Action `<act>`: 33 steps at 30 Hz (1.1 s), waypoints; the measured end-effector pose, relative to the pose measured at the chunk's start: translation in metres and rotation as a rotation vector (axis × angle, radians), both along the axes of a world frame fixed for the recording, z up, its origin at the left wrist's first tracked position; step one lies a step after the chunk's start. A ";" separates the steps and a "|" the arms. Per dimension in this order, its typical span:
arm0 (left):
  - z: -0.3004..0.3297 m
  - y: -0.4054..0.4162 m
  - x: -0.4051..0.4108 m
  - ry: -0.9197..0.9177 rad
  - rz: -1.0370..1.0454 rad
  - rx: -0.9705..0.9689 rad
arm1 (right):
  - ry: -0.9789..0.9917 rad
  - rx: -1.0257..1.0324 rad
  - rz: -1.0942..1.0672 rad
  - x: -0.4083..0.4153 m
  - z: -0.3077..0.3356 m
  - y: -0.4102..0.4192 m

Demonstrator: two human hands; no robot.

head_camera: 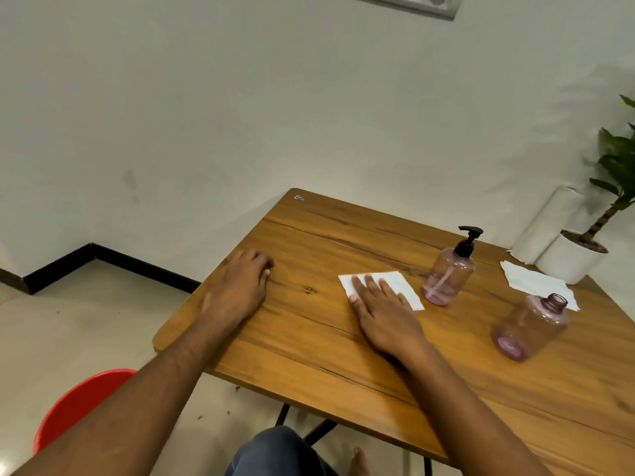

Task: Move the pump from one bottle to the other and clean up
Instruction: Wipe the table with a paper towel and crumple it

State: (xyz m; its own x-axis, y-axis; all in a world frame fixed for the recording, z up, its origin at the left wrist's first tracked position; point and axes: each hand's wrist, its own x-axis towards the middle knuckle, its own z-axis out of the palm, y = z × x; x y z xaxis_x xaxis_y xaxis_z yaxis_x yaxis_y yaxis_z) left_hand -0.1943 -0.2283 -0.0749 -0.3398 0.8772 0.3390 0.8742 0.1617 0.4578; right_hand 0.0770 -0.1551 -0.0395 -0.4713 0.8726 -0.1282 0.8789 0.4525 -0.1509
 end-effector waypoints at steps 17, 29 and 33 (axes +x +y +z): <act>-0.007 0.007 -0.003 -0.011 0.010 0.048 | 0.065 -0.024 0.212 -0.036 0.000 0.028; -0.004 0.002 -0.002 0.006 0.024 0.029 | -0.008 -0.043 0.255 -0.111 -0.008 0.016; -0.005 0.003 0.000 -0.005 0.037 0.034 | -0.034 -0.065 0.283 -0.061 -0.006 -0.003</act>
